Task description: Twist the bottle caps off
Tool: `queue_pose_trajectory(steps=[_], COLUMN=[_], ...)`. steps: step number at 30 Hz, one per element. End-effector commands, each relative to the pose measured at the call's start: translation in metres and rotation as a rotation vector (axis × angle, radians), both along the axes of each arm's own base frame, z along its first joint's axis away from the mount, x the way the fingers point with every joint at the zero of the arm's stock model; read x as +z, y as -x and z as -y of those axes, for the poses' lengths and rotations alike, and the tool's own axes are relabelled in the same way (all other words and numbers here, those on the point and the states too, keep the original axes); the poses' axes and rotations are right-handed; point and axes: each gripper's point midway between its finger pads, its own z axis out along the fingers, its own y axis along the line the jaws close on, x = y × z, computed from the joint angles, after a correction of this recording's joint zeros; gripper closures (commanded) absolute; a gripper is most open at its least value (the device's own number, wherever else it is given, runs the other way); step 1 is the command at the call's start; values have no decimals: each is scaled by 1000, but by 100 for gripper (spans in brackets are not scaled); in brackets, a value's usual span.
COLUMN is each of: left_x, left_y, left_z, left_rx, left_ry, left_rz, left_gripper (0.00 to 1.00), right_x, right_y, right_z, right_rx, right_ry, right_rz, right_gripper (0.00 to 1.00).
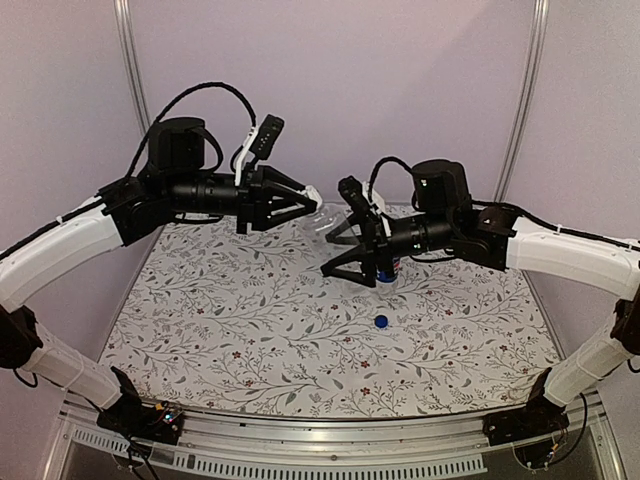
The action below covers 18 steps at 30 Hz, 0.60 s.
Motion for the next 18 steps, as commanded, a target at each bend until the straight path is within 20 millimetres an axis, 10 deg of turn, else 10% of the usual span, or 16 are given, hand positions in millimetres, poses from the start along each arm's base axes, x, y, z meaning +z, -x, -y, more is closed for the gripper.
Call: queue_pose_trajectory(steps=[1, 18], left_x=[-3, -6], left_y=[1, 5], left_z=[5, 7], left_rx=[-1, -34], left_ry=[5, 38], left_rz=[10, 1], left_gripper=[91, 66], right_x=[2, 12], right_y=[4, 16], right_z=[0, 2], right_rx=[10, 62], right_ry=[-18, -100], right_rz=[8, 34], right_gripper=[24, 56])
